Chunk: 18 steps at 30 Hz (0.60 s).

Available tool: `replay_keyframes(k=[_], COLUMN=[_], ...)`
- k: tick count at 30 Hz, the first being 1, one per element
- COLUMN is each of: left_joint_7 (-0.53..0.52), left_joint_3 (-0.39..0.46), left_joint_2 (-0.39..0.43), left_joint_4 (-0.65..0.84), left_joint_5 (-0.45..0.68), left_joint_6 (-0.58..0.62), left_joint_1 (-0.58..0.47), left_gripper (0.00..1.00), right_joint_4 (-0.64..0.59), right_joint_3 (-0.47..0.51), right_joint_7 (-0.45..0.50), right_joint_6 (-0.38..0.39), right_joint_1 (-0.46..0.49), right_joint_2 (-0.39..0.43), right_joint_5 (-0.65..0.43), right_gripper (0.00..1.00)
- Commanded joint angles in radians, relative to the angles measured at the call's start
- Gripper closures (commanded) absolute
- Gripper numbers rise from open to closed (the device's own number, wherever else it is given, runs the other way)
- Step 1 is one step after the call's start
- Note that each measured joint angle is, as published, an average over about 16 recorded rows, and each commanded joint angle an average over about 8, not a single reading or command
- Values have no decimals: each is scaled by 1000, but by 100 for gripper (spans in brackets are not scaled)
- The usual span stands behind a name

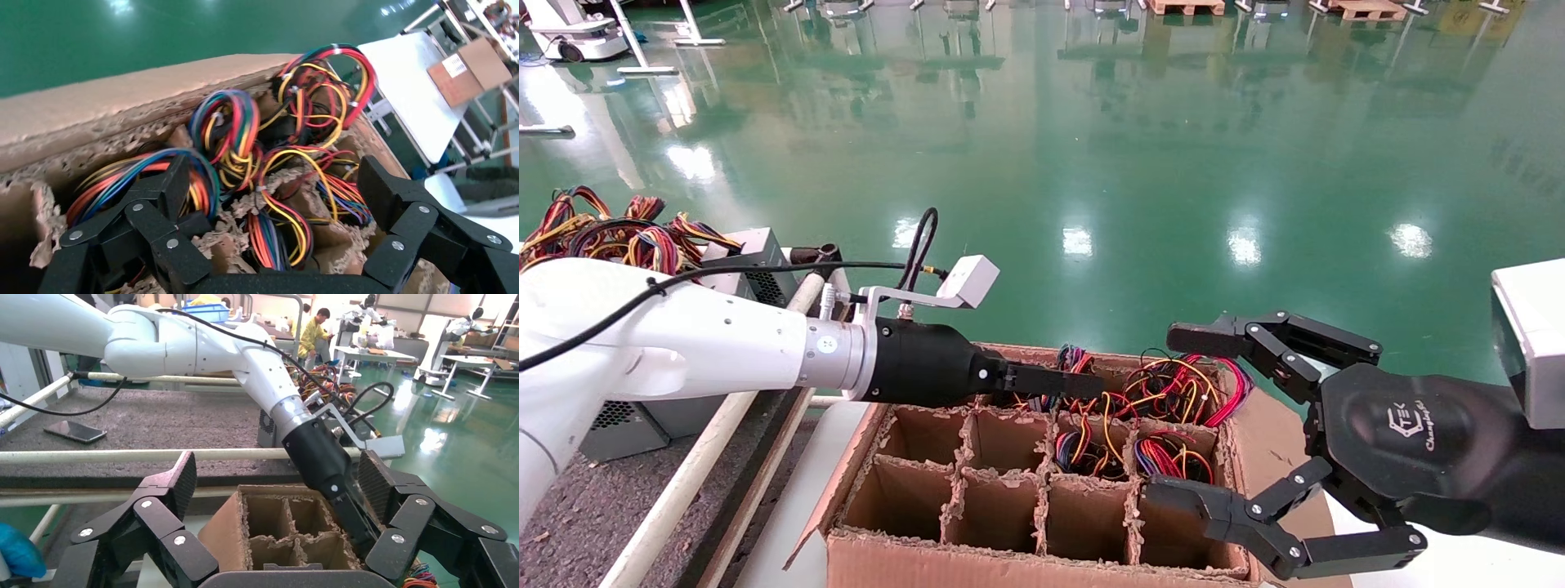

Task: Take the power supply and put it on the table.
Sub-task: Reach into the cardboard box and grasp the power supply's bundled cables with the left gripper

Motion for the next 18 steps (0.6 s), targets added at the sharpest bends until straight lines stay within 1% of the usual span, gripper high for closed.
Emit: replay_keyframes(k=[1, 15, 16, 17, 18], left_joint_7=[-22, -105, -111, -118, -124], left_joint_3=[3, 9, 8, 8, 7], left_joint_2=[9, 25, 27, 29, 31], left_joint_4=[18, 59, 62, 66, 69], left_joint_5=[4, 18, 17, 17, 16], left_joint_6=[-13, -73, -80, -88, -96], left_joint_1=[-2, 3, 3, 4, 4], left_gripper=[0, 0, 1, 8, 18], right_joint_4=[0, 0, 0, 0, 0], right_joint_3=[0, 0, 0, 0, 0], right_joint_7=[0, 0, 0, 0, 0], right_joint_6=[0, 0, 0, 0, 0], right_joint_1=[0, 0, 0, 0, 0], right_joint_2=[0, 0, 0, 0, 0], right_joint_5=[0, 0, 0, 0, 0], right_gripper=[0, 0, 0, 0, 0])
